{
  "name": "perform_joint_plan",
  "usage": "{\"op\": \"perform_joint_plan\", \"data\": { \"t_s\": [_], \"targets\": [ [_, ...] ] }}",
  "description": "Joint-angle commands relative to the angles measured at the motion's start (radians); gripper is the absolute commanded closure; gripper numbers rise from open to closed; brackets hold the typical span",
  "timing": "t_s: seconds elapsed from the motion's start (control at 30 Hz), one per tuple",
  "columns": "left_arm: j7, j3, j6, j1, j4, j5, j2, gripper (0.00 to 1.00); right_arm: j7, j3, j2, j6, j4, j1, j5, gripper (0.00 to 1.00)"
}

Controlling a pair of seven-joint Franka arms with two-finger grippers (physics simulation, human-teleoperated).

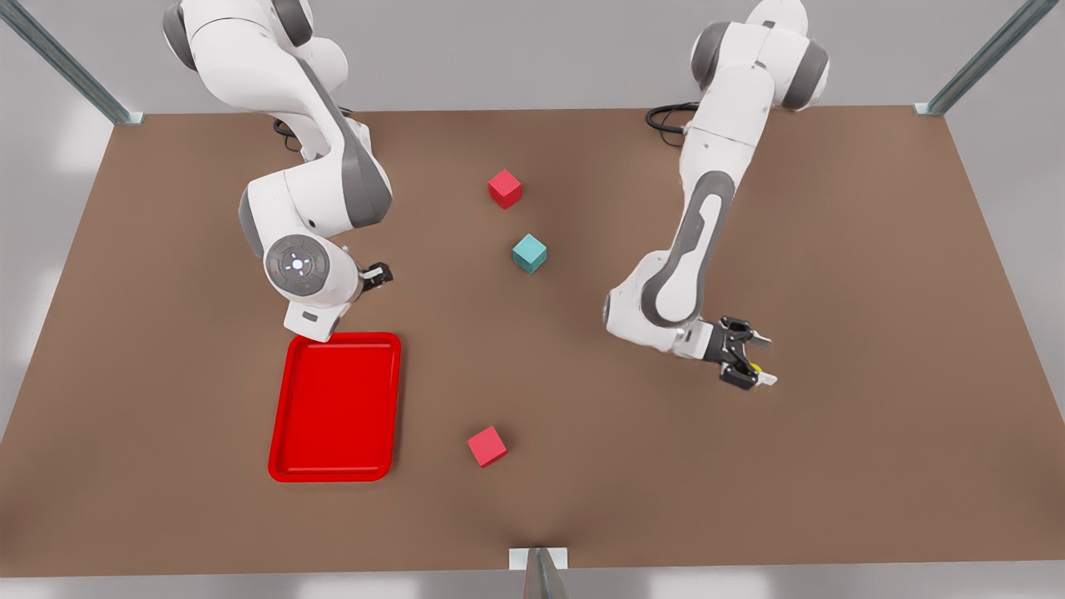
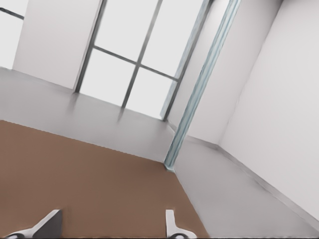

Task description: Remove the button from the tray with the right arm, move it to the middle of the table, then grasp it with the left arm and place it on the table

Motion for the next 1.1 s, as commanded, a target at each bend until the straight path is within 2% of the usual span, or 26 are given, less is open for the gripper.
{"op": "perform_joint_plan", "data": {
  "t_s": [0.0,0.03,0.07,0.1,0.13,0.17,0.23,0.3,0.67,0.77,0.9,1.0,1.07],
  "targets": [
    [2.368,0.093,-0.138,0.010,0.216,-0.851,-0.058,0.00,0.000,0.000,0.000,-0.009,-0.001,0.005,0.001,0.00],
    [2.770,0.262,-0.279,0.060,0.363,-1.232,-0.058,0.00,0.003,0.003,0.002,-0.009,-0.001,0.015,-0.001,0.00],
    [2.893,0.347,-0.379,0.061,0.454,-1.245,-0.085,0.00,0.008,0.005,0.005,-0.009,-0.001,0.044,-0.005,0.00],
    [2.915,0.299,-0.376,0.150,0.455,-1.196,-0.208,0.00,0.008,0.005,0.011,-0.009,-0.001,0.063,-0.007,0.00],
    [2.878,0.042,-0.367,0.302,0.445,-0.999,-0.300,0.00,0.008,0.005,0.011,-0.009,-0.001,0.063,-0.007,0.00],
    [2.818,-0.052,-0.282,0.360,0.330,-0.958,-0.404,0.00,0.008,0.005,0.012,-0.009,-0.003,0.064,-0.007,0.00],
    [2.810,-0.054,-0.178,0.363,0.144,-0.956,-0.532,0.00,0.009,0.005,0.029,-0.009,-0.004,0.094,-0.005,0.00],
    [2.818,-0.055,-0.172,0.359,0.132,-0.958,-0.540,0.00,0.008,0.003,0.054,-0.007,0.000,0.192,-0.073,0.00],
    [2.830,-0.057,-0.186,0.349,0.127,-0.961,-0.549,0.00,0.006,-0.004,0.049,-0.009,0.050,0.173,-0.088,0.00],
    [2.829,-0.049,-0.104,0.356,0.121,-0.962,-0.513,0.00,0.003,-0.001,0.045,-0.009,0.056,0.157,-0.139,0.00],
    [2.827,-0.049,-0.095,0.368,0.115,-0.965,-0.513,0.00,0.003,-0.003,0.043,-0.009,0.056,0.150,-0.137,0.00],
    [2.827,-0.049,-0.098,0.368,0.115,-0.964,-0.513,0.00,0.008,-0.003,0.040,-0.010,0.057,0.101,-0.088,0.00],
    [2.829,-0.049,-0.098,0.368,0.115,-0.964,-0.513,0.00,0.011,0.002,0.038,-0.010,0.079,-0.014,0.033,0.00]
  ]
}}
